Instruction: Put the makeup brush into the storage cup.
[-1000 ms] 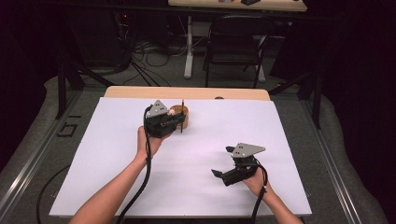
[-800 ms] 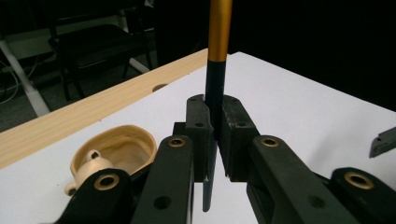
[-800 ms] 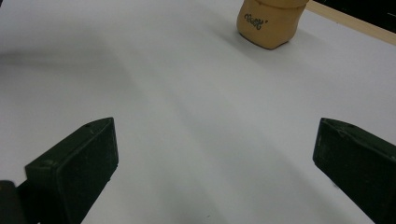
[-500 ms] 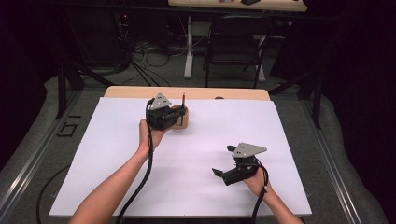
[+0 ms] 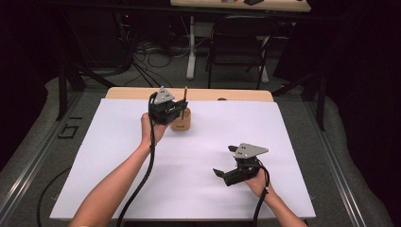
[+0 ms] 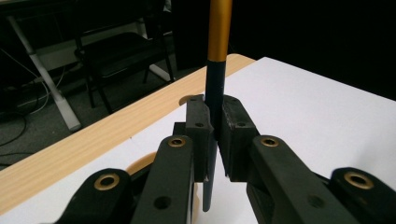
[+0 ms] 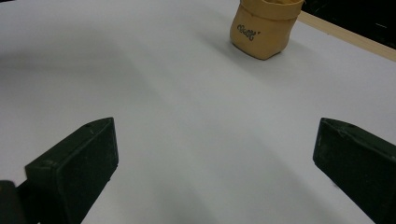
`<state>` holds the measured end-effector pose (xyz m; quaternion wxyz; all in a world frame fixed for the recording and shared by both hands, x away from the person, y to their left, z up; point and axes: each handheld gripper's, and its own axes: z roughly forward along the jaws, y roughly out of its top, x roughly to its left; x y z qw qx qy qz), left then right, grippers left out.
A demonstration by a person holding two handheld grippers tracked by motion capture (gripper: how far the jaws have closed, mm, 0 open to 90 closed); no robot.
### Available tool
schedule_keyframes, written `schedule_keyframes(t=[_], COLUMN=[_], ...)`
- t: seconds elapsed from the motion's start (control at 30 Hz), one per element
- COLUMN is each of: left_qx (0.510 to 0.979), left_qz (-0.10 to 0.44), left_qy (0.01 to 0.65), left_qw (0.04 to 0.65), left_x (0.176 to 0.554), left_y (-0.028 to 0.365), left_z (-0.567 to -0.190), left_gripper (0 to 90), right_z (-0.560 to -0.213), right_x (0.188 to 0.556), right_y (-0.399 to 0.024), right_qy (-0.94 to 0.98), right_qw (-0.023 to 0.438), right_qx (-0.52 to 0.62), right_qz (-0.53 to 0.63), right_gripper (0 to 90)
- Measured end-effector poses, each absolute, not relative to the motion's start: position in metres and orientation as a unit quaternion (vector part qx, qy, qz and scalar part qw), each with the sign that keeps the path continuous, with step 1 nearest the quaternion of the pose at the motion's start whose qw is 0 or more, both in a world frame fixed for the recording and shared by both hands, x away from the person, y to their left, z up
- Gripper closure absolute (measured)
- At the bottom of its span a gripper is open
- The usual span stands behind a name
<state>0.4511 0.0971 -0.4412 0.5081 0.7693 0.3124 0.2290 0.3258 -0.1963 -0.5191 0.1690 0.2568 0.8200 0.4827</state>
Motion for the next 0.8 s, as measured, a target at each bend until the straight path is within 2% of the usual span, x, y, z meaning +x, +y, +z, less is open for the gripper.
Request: schedule_keyframes(t=[0.8], left_qx=[0.754], left_qz=[0.248], left_qy=[0.331], left_qw=[0.51], left_x=[0.481], left_y=[0.093], left_z=[-0.45], left_gripper=[83.3], right_z=[-0.52], right_x=[0.325], right_y=[-0.198], right_qy=[0.82], right_qw=[0.164], right_qx=[0.261], right_qz=[0.483], right_gripper=[0.0])
